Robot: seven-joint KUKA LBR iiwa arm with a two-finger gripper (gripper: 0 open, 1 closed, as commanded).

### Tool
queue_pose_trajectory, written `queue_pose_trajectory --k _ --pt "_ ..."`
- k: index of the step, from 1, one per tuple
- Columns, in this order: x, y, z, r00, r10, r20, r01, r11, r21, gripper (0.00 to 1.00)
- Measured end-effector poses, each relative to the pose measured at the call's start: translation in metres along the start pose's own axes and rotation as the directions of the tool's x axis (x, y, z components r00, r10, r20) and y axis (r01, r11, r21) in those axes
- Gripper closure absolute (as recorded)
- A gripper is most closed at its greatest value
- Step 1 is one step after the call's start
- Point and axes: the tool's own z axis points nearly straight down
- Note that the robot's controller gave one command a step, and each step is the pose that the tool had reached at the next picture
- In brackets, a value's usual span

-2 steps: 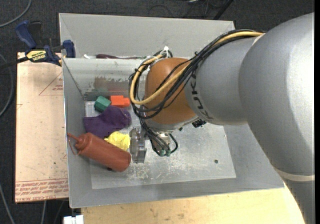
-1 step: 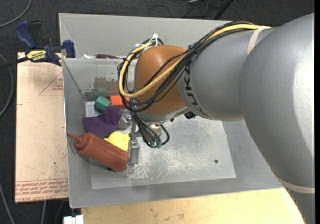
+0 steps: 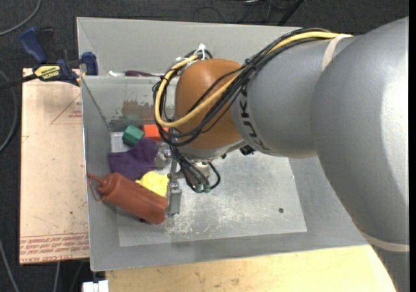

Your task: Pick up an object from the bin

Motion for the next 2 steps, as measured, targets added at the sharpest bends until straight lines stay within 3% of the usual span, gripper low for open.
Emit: queue_pose_trajectory --k 1,2 --pt "0.008 0.025 0.041 1.0 0.019 0.008 -0.019 1.0 -0.002 0.0" --pt "0.016 0.041 0.072 0.999 0.031 0.003 -0.031 1.0 0.001 1.0"
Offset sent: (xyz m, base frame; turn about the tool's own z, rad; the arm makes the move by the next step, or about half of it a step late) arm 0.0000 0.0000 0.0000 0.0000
